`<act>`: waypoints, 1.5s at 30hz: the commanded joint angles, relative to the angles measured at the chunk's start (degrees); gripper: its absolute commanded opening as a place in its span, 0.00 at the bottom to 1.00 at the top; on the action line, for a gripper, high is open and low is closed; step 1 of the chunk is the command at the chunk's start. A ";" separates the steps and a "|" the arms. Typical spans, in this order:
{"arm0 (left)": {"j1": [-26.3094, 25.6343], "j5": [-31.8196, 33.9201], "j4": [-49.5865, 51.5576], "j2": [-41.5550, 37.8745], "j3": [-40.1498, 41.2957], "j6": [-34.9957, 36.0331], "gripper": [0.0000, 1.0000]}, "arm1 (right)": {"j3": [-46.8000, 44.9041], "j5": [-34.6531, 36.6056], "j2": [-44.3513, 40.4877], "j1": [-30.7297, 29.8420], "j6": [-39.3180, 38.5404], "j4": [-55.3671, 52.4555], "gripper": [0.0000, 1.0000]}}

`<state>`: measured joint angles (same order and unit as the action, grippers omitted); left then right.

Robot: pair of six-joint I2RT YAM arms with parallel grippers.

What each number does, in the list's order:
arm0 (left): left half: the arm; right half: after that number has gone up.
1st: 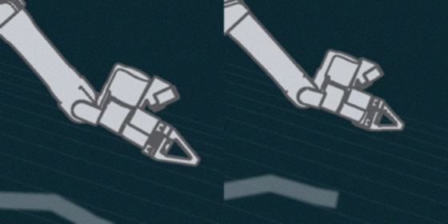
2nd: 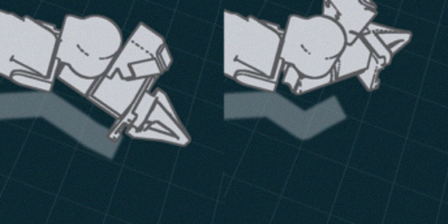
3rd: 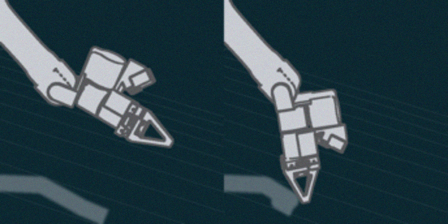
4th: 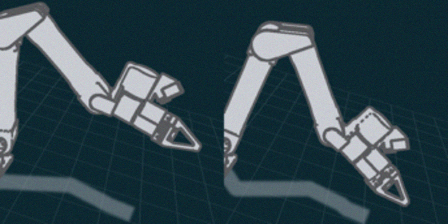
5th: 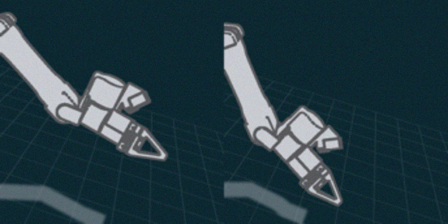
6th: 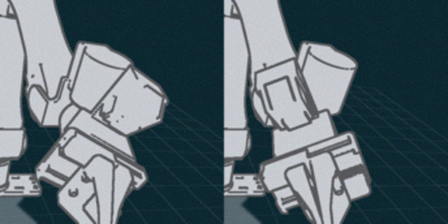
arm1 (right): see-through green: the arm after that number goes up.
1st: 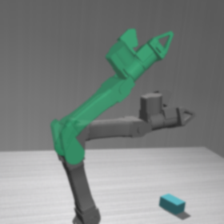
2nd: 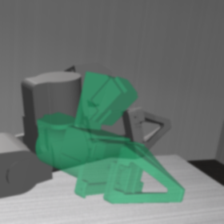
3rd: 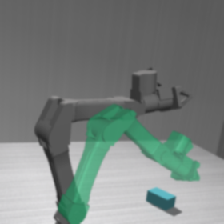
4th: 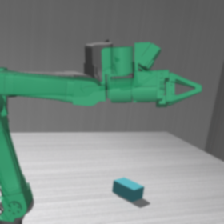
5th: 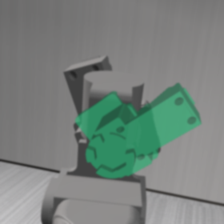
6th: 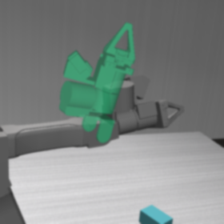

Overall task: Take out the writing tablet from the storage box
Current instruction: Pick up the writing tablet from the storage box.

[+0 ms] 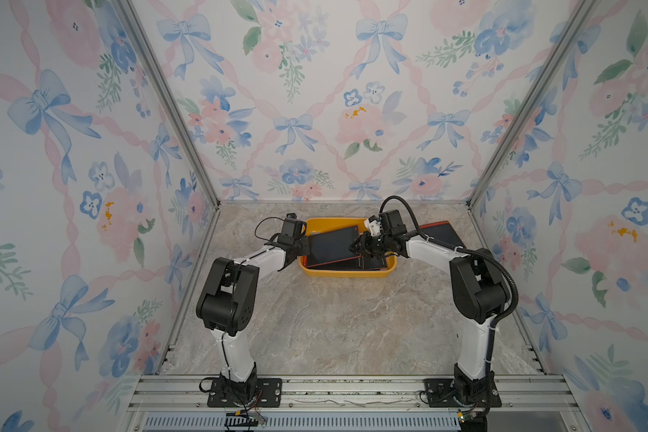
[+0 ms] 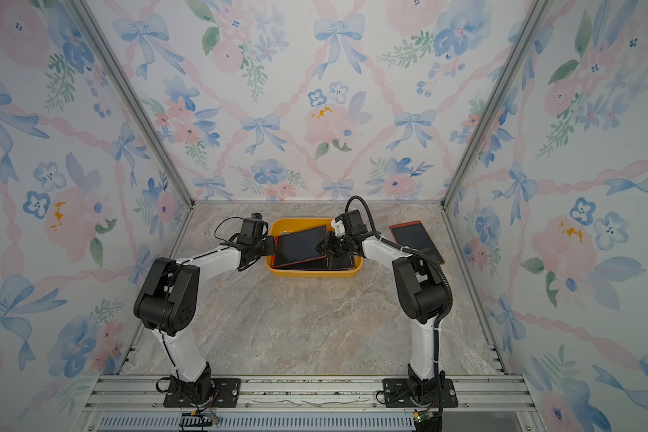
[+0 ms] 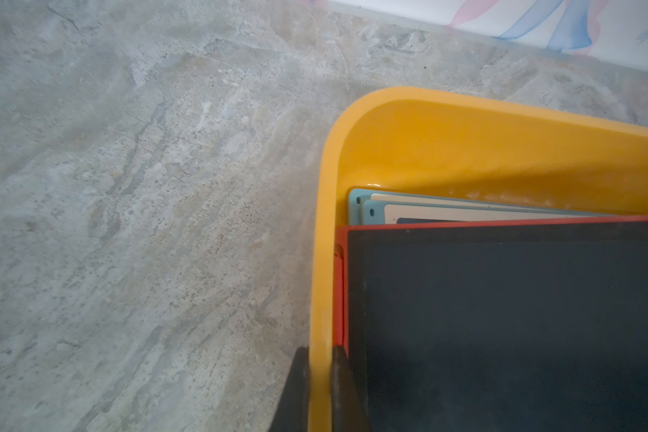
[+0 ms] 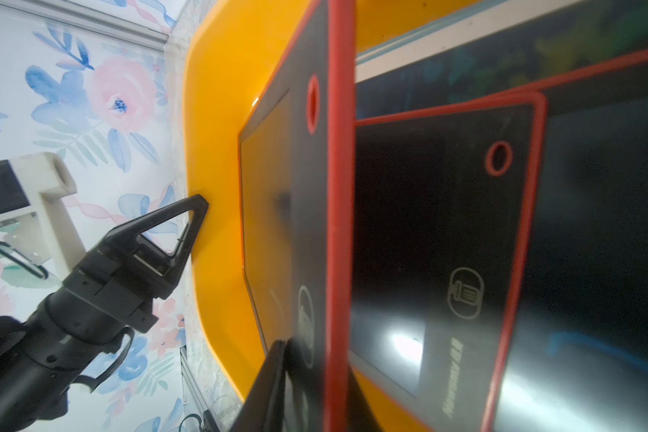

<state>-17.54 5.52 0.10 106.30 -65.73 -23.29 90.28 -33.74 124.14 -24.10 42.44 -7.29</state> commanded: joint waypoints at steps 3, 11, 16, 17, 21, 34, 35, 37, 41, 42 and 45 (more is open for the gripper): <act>-0.44 -2.88 3.68 1.21 1.95 -2.02 0.00 | -0.81 -1.17 -1.79 0.06 -0.48 1.49 0.20; -0.39 -2.88 3.64 1.36 1.75 -2.02 0.00 | -0.81 -1.25 -2.31 0.41 -0.83 1.13 0.12; -0.41 -2.88 3.67 1.41 1.70 -2.12 0.00 | -0.94 -1.34 -2.44 0.46 -0.87 0.96 0.11; -0.42 -2.88 3.68 1.45 1.64 -2.15 0.00 | -0.90 -1.31 -2.51 0.51 -0.99 0.88 0.10; -0.44 -2.88 3.63 1.58 1.87 -2.20 0.00 | -1.39 -1.29 -2.85 0.63 -0.61 1.51 0.08; -0.41 -2.88 3.67 1.42 1.79 -2.19 0.00 | -0.88 -2.31 -4.38 1.60 0.25 2.52 0.02; -0.39 -2.88 3.64 1.28 1.86 -2.20 0.00 | -0.91 -2.30 -4.56 1.74 0.30 2.63 0.02; -0.44 -2.72 3.67 1.14 1.98 -2.11 0.00 | -0.90 -2.44 -4.69 1.86 0.37 2.54 0.02; -0.40 -2.72 3.64 0.79 2.10 -2.11 0.00 | -1.00 -2.56 -5.03 2.26 0.48 2.66 0.02; -0.38 -2.62 3.67 0.78 2.17 -2.11 0.00 | -0.90 -2.56 -5.18 2.33 0.53 2.63 0.02; -0.37 -2.53 3.68 0.75 2.08 -2.11 0.00 | -1.15 -2.63 -5.57 2.81 0.65 2.81 0.02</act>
<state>-17.54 5.52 0.10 106.26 -65.73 -23.49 90.06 -36.67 119.81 -22.09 42.96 -5.13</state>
